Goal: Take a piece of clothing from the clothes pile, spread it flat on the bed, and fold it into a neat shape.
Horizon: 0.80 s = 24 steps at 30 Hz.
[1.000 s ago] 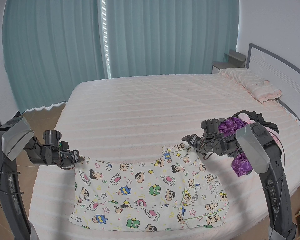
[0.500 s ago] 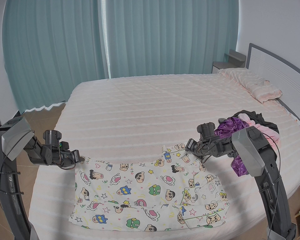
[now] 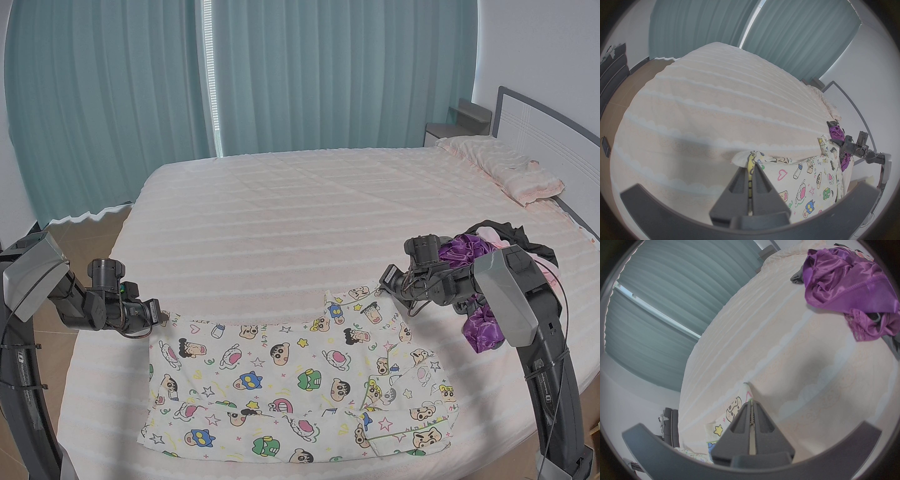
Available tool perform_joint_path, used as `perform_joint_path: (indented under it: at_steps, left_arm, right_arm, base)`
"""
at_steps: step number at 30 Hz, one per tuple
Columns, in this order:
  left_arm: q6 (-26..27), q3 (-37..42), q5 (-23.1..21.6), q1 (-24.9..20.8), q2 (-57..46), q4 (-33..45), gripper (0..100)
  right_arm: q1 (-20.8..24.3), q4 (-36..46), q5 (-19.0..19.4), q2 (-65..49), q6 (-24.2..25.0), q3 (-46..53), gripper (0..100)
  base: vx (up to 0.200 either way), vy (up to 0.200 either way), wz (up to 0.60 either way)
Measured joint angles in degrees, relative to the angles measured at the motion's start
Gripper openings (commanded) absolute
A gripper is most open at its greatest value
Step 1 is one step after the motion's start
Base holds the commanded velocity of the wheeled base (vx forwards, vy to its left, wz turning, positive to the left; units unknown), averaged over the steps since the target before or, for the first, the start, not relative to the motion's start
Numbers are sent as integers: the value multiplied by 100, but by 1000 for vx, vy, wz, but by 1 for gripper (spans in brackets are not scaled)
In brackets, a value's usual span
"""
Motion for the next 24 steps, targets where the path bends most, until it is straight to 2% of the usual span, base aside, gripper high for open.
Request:
perform_joint_path:
  at_steps: [8, 9, 19, 24]
  left_arm:
    - [5, -4, 71, -10, -20, -5, 0]
    - [5, -4, 71, -11, -20, -5, 0]
    - [2, 5, 72, -13, -4, -2, 0]
    - [0, 5, 72, -20, 5, 0, 0]
  right_arm:
    - [-66, -66, 177, -249, 49, 238, 0]
    - [-68, -73, 221, -277, 13, 334, 100]
    - [-111, -117, 388, -404, -575, 911, 100]
    - [-33, -126, 536, -402, -670, 952, 100]
  base:
    - [0, 0, 0]
    - [0, 0, 0]
    - [0, 0, 0]
    - [0, 0, 0]
